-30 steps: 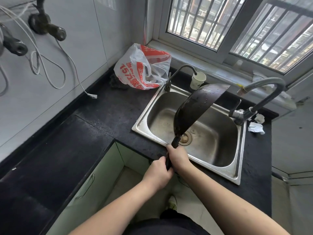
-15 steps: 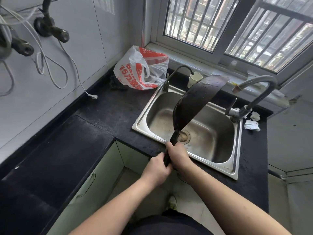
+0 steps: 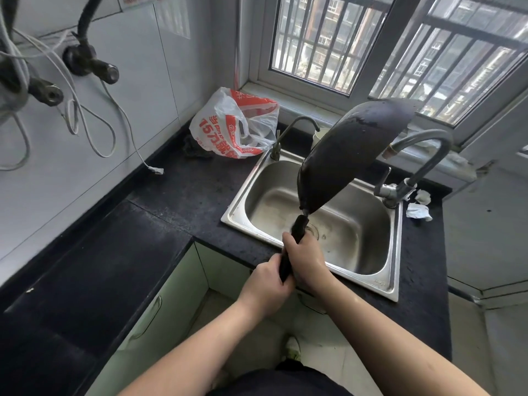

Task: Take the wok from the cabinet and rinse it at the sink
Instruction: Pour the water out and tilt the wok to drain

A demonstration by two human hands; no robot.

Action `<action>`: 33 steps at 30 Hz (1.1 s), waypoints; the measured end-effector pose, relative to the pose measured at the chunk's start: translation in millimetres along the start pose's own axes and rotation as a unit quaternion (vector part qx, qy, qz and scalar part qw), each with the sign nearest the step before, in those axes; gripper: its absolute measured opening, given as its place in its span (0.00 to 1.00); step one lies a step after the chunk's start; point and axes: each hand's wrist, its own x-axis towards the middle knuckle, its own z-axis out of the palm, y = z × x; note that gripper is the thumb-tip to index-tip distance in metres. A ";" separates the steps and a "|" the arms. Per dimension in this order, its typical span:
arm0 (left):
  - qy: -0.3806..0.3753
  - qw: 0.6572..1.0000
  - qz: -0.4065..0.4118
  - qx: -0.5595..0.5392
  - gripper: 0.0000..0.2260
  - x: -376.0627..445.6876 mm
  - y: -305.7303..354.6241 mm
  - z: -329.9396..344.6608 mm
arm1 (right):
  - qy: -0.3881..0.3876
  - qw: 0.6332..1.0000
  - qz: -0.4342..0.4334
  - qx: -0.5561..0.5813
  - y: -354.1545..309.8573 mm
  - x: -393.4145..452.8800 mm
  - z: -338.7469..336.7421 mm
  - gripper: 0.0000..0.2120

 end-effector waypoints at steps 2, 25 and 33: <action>0.002 1.000 0.008 0.004 0.16 -1.1 -0.6 -2.4 | 0.001 1.000 -0.007 -0.001 -1.4 -2.7 -0.2 0.12; 0.016 1.000 0.013 0.002 0.10 -30.5 5.3 -11.8 | -0.005 1.000 -0.016 0.024 -6.6 -32.3 2.3 0.13; 0.012 0.999 0.015 -0.031 0.05 -36.3 17.0 -17.9 | 0.008 0.998 0.004 0.054 -19.4 -44.3 0.0 0.10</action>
